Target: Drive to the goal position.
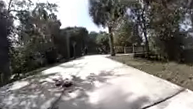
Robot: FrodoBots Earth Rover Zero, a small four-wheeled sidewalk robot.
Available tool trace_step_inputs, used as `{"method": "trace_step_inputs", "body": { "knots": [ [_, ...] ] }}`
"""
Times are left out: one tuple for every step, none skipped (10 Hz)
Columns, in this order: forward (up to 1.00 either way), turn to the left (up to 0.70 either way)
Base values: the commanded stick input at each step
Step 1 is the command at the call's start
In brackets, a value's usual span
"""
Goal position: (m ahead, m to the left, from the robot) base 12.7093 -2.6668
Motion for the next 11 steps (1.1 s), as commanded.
{"method": "trace_step_inputs", "body": {
  "knots": [
    [0.85,0.0],
    [0.85,0.0],
    [0.85,0.0],
    [0.85,0.0],
    [0.85,0.0],
    [0.85,0.0],
    [0.85,0.0],
    [0.85,0.0],
    [0.85,0.0],
    [0.85,0.0],
    [0.85,0.0]
  ]
}}
